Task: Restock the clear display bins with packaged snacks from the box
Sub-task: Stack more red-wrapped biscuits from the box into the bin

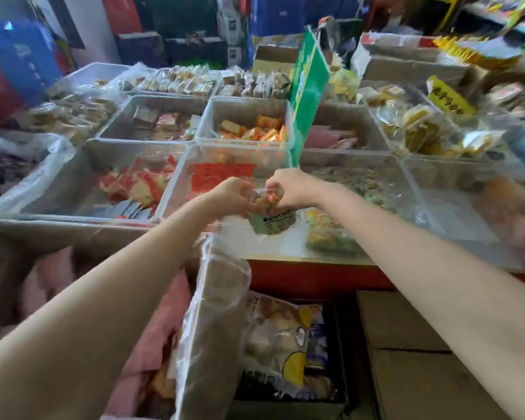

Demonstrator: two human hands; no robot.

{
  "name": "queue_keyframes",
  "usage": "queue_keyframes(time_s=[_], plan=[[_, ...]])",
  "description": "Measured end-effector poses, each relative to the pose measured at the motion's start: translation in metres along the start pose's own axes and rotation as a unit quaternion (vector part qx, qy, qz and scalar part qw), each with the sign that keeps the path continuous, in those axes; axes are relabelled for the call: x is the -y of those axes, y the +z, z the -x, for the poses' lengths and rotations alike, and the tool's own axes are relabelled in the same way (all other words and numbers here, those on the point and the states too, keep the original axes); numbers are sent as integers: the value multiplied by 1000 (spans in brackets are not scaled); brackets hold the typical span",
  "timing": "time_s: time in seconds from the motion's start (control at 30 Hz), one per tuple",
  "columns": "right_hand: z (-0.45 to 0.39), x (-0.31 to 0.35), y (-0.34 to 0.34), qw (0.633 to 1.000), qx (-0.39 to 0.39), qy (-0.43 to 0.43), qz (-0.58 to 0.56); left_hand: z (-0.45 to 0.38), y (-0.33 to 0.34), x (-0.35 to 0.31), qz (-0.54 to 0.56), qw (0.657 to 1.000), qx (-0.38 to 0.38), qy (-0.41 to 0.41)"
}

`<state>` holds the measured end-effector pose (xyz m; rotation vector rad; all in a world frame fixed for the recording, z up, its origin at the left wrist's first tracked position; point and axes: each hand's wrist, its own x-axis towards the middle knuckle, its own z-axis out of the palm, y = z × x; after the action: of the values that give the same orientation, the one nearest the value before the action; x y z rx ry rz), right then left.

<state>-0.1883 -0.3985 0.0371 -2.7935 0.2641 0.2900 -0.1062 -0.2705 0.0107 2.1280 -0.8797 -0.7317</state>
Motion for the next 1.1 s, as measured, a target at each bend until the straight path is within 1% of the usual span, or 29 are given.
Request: queue_keyframes(time_s=[0.03,0.07,0.1,0.17,0.2,0.27,0.33,0.4,0.47,0.53,0.57,0.63,0.7,0.77,0.83,1.0,1.03,1.1], plan=[[12,-34,-8,999,-30,25,6,-17,24,-21,32,999,-31,12],[24,-69,-16,997,-57,60,4,-33,49,-40,42,997,-59,23],[37,-105,-24,991,-87,103,-11,-47,74,-55,25,996,-78,34],[63,-172,-35,975,-125,178,-48,-72,123,-82,-20,996,-78,48],[72,-200,-36,969,-123,206,-58,-81,144,-93,-35,996,-64,54],[81,-245,-26,964,-90,244,-52,-97,178,-107,-98,992,-16,72],[82,-275,-9,962,-67,260,-38,-113,205,-113,-173,980,51,83],[77,-296,7,963,-41,261,-44,-126,225,-113,-217,966,117,78],[71,-311,15,971,-7,238,-31,-135,240,-112,-233,955,172,71],[67,-319,11,977,11,214,-23,-139,248,-108,-220,951,213,44],[65,-320,5,980,23,199,-13,-141,249,-106,-219,948,228,30],[60,-317,-3,984,69,164,22,-145,248,-98,-253,937,242,14],[52,-308,-6,980,108,141,88,-146,242,-93,-293,925,240,5],[43,-298,0,973,130,133,140,-149,238,-88,-297,925,239,-1],[36,-295,11,968,132,136,163,-151,236,-87,-293,925,243,1],[40,-300,54,968,131,120,176,-156,234,-92,-311,915,256,21],[42,-301,58,968,128,116,183,-157,233,-93,-315,915,250,35],[42,-303,55,968,106,99,205,-159,225,-92,-309,926,204,76]])
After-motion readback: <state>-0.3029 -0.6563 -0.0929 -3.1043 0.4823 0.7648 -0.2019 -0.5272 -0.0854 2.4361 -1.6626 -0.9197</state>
